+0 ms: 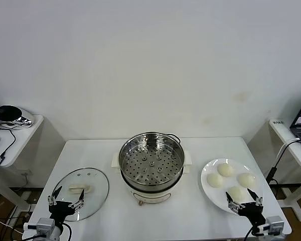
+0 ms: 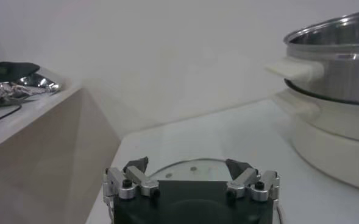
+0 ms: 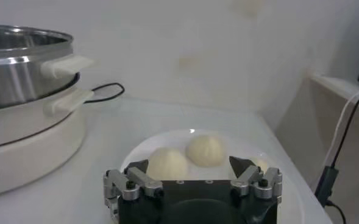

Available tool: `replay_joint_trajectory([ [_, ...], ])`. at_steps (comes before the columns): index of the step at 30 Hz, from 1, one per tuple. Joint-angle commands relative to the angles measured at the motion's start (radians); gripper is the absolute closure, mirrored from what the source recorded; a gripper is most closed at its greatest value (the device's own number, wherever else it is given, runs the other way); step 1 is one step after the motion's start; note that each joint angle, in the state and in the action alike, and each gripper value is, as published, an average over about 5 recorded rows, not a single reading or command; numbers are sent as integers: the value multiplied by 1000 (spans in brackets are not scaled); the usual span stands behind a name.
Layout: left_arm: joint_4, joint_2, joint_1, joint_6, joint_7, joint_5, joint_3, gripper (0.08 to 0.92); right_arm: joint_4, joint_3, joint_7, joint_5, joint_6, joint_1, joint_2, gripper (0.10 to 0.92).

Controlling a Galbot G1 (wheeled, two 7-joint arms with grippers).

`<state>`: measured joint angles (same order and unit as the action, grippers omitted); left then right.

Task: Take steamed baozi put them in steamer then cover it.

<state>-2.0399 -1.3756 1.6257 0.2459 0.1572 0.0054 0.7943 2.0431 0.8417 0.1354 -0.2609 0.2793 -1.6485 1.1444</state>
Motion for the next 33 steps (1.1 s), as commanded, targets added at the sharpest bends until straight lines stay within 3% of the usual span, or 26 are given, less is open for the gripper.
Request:
replay_joint_trajectory([
  [1, -16, -7, 13, 4, -4, 29, 1, 177, -5, 81, 116, 128, 96, 114, -179, 203],
  [7, -44, -23, 23, 16, -7, 50, 1, 177, -140, 54, 392, 282, 146, 304, -430, 203],
  [13, -77, -35, 38, 23, -5, 58, 8, 177, -319, -24, 838, 565, 10, 531, -606, 203],
  [17, -89, -43, 43, 24, -4, 59, 9, 177, -408, -156, 1006, 679, -69, 683, -664, 203],
  [24, -111, -57, 61, 24, -3, 65, 6, 177, -619, -663, 1109, 728, -217, 1112, -673, 203],
  [33, -143, -82, 79, 43, -10, 78, 6, 177, -830, -986, 1120, 797, -343, 1367, -468, 203],
])
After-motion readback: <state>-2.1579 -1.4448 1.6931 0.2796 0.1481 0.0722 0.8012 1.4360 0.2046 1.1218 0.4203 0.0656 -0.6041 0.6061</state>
